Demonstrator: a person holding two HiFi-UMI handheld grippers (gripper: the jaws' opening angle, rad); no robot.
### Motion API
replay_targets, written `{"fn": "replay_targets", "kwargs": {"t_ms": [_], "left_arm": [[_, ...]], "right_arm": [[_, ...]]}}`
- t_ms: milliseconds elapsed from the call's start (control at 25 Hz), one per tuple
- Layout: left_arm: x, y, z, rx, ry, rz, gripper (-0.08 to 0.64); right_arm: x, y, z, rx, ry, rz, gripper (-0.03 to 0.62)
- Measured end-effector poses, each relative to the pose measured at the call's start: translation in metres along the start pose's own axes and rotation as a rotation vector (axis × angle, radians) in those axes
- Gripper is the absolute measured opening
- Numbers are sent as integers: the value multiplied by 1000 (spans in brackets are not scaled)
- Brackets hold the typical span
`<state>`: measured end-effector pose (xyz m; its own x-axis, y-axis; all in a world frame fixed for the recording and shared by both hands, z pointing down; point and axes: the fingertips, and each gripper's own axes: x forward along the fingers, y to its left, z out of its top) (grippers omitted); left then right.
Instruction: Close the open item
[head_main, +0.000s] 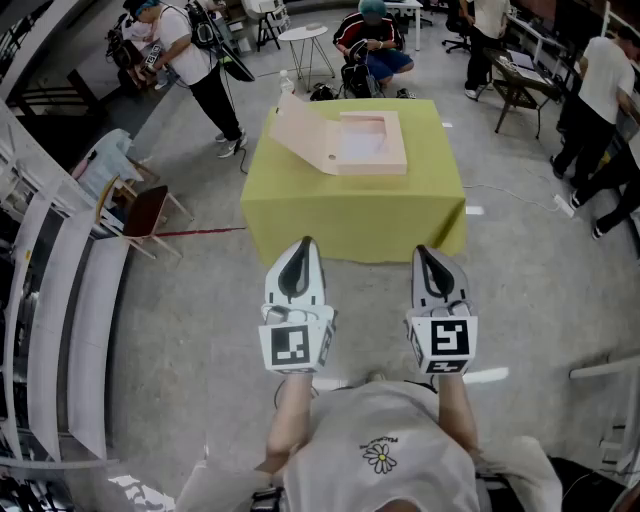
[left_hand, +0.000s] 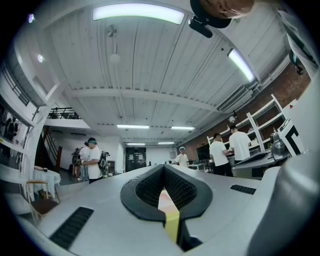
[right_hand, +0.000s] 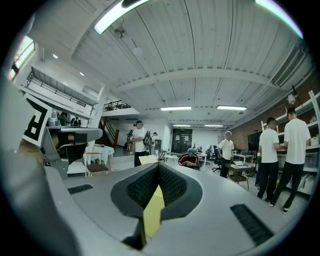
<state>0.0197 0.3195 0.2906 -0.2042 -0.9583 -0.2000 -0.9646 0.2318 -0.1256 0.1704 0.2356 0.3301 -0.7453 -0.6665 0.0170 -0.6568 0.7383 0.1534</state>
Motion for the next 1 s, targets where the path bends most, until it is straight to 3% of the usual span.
{"fn": "replay_targets", "kwargs": {"t_ms": [280,520,680,1000], "left_arm": [[6,-4,-4,2,17,-10,12],[9,-15,-4,22,21,-40,12],[12,-22,-4,30,23,-56,12],[16,-8,-28,-30,49,2,12]], "right_arm": [[1,-3,0,1,-11,4,12],[0,5,4,72,-56,112,12],[-2,2,1,18,-57,116,14],[4,1,-24,66,-23,184,14]]}}
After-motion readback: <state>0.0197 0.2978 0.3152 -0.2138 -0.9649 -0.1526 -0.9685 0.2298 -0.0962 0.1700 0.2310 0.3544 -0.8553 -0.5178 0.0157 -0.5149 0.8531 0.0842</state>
